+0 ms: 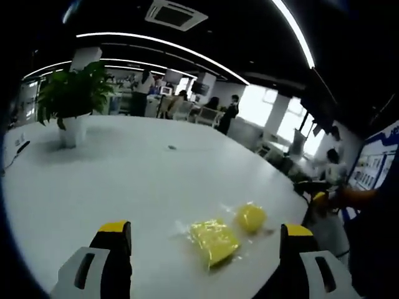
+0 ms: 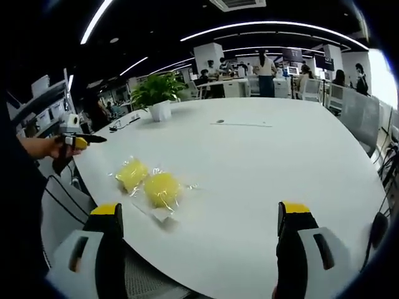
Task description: Compare the silicone blocks by pressing each to a similar depth, holding the contact briefly, and releasing to observe deformation and rebound differences across the visible hardness samples.
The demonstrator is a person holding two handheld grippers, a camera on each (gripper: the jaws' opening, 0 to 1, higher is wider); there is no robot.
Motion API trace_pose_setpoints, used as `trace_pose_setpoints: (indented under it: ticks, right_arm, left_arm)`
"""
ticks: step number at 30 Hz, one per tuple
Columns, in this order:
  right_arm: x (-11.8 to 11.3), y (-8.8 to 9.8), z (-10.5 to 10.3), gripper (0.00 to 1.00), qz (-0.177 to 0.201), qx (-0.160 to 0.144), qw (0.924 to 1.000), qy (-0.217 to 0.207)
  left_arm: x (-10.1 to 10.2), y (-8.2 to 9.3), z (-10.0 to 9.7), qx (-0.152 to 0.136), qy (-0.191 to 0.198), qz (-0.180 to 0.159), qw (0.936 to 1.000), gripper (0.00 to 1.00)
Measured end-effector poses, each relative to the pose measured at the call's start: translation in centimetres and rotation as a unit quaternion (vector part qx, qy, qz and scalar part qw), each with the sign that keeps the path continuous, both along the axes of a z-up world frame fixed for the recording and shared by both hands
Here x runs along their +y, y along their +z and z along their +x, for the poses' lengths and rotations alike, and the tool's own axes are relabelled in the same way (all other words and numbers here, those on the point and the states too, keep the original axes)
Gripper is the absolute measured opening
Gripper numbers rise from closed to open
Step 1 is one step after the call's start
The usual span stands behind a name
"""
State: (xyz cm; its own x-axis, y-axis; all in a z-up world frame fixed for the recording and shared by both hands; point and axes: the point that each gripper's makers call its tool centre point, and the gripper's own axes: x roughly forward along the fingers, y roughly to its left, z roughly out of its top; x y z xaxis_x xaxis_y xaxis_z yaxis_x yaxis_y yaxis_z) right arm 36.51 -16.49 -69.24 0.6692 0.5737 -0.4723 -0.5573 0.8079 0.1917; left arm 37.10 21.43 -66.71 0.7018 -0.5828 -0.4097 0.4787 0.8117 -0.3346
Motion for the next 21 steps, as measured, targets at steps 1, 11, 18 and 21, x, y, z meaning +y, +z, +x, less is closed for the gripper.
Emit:
trace_pose_setpoints:
  ticks: [1, 11, 18, 21]
  right_arm:
    - [0.1, -0.1, 0.0, 0.97, -0.002, -0.001, 1.0, 0.003]
    - [0.4, -0.1, -0.5, 0.97, 0.011, 0.0, 0.9999, -0.004]
    - [0.5, -0.4, -1.5, 0.96, 0.013, 0.005, 0.9999, -0.008]
    - [0.4, -0.5, -1.5, 0.96, 0.015, 0.007, 0.9998, -0.013]
  left_arm:
    - [-0.2, 0.0, 0.0, 0.003, -0.003, -0.001, 1.0, 1.0]
    - [-0.9, -0.7, 0.9, 0.027, -0.01, -0.02, 0.9994, 1.0]
    - [-0.5, -0.9, 2.7, 0.079, 0.013, -0.061, 0.9949, 0.99]
    - [-1.0, -1.5, 2.9, 0.102, 0.001, -0.074, 0.9921, 0.98]
